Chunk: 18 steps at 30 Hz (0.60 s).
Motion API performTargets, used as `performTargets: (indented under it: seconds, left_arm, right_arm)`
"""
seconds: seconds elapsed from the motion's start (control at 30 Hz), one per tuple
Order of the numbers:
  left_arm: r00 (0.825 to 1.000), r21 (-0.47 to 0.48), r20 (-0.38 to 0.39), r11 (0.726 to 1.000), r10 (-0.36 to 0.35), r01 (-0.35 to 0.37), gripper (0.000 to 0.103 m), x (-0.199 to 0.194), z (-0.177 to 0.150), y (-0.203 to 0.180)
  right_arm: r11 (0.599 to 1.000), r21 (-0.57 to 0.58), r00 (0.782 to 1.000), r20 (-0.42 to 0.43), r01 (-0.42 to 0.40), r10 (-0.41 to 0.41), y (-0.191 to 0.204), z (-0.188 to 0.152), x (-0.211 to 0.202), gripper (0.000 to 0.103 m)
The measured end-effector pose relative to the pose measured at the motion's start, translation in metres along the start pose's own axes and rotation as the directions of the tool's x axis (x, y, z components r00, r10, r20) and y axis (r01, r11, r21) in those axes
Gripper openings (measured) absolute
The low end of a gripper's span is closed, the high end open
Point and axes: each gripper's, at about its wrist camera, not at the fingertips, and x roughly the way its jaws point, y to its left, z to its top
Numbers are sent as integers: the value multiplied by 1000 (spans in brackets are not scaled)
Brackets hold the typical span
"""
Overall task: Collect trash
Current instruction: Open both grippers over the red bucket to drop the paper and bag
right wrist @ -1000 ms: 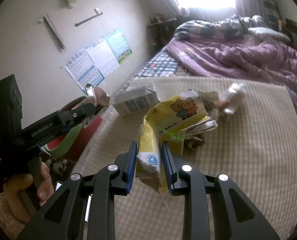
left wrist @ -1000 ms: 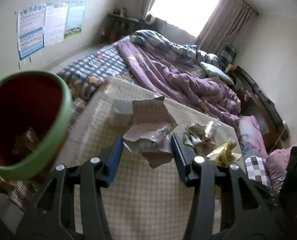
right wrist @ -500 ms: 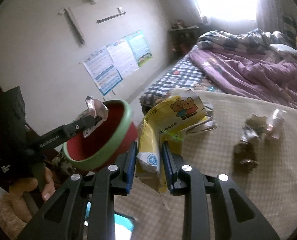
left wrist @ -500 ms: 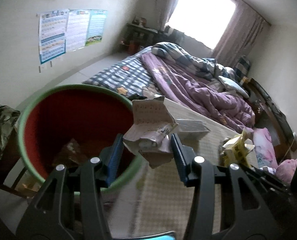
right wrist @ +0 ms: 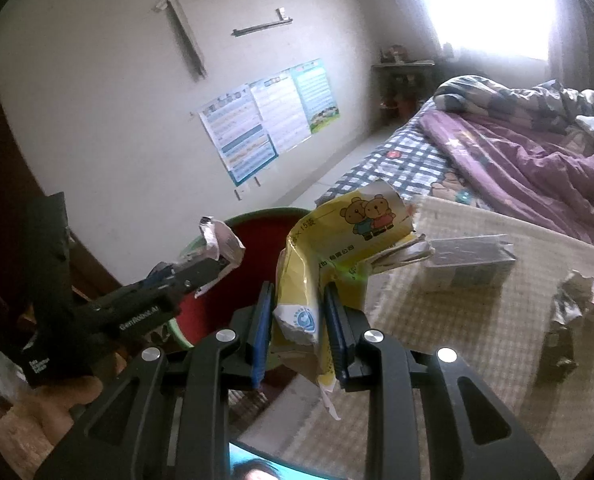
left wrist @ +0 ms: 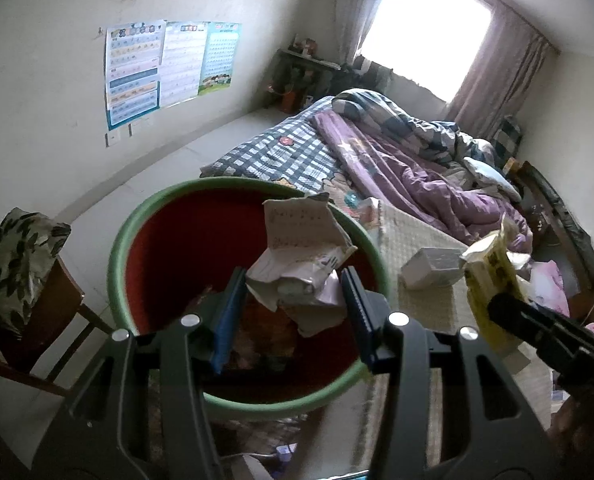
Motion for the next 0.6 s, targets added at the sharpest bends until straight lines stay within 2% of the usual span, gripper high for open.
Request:
performTargets:
  seconds: [0.6]
  left_arm:
    - [999,15,-43,1000,10,-9,47,10,6,37]
  right_arm:
    - [999,-30,998,-48,-36,35,32,6,45,25]
